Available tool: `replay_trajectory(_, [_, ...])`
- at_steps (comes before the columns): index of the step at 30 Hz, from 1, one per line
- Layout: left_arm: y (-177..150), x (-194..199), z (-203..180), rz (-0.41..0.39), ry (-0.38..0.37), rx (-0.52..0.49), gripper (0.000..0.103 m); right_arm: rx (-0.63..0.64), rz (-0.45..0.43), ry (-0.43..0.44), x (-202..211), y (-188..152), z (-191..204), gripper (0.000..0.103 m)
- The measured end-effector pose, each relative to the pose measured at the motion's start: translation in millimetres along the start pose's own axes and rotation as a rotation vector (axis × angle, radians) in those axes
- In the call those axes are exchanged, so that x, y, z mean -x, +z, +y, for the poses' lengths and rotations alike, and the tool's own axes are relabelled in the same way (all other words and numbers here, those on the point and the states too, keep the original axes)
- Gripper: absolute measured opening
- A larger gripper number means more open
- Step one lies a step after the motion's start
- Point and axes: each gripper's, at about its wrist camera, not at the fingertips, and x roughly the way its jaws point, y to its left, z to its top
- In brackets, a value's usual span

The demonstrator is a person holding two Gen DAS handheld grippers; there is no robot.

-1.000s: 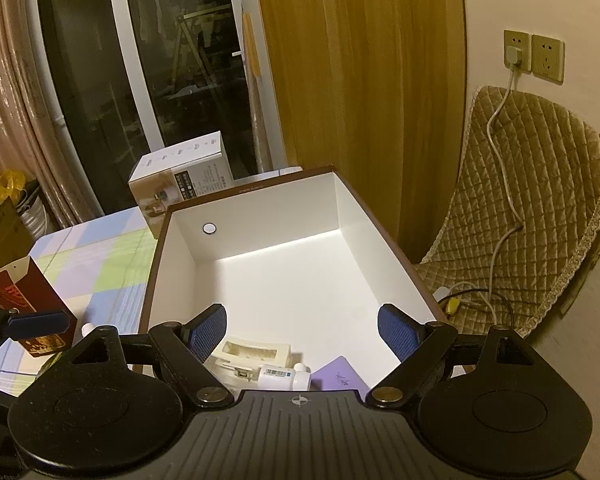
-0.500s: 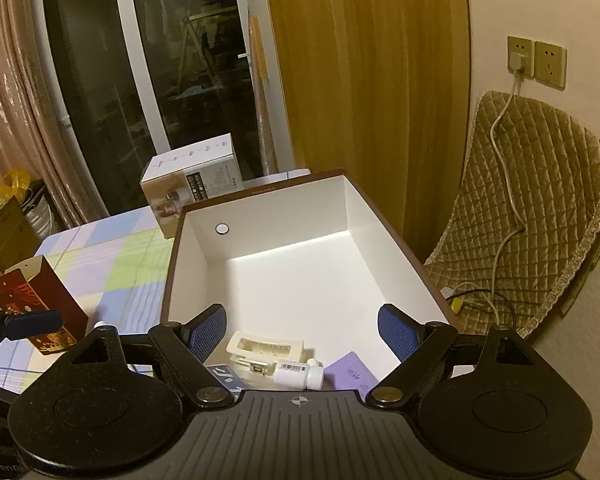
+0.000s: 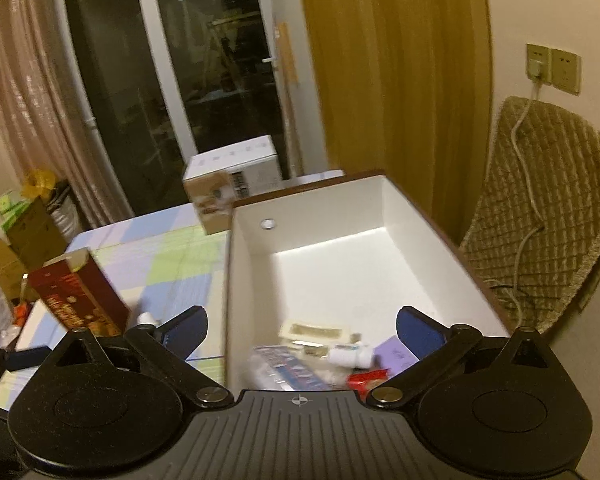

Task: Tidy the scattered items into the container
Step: 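Withdraw both grippers from the box back over the table, then grasp the green-carded packaged item with the left gripper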

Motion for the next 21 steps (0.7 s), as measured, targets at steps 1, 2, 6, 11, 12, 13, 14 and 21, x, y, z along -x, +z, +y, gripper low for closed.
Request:
replay_trajectory(1, [-7, 1, 7, 0.012, 0.013, 0.013, 0.102, 0.003, -0.001, 0.011, 1, -1, 5, 0.103])
replay_trajectory(2, [-13, 2, 15, 0.022, 0.025, 0.026, 0.102, 0.008, -0.002, 0.022, 2, -2, 11, 0.103])
replay_trajectory(6, [-37, 5, 42, 0.052, 0.076, 0.074, 0.102, 0.033, -0.001, 0.073, 3, -6, 36, 0.103])
replay_trajectory(11, [-57, 4, 71, 0.063, 0.114, 0.126, 0.102, 0.078, 0.004, 0.141, -7, -12, 72, 0.103])
replay_trajectory(12, [-61, 2, 76, 0.063, 0.119, 0.135, 0.102, 0.09, 0.005, 0.155, -10, -13, 79, 0.103])
replay_trajectory(13, [-63, 0, 81, 0.064, 0.123, 0.143, 0.102, 0.103, 0.008, 0.167, -13, -15, 85, 0.103])
replay_trajectory(14, [-65, -3, 85, 0.065, 0.125, 0.149, 0.102, 0.117, 0.012, 0.18, -17, -17, 92, 0.103])
replay_trajectory(21, [-74, -38, 109, 0.074, 0.13, 0.171, 0.101, 0.206, 0.055, 0.232, -54, -32, 129, 0.103])
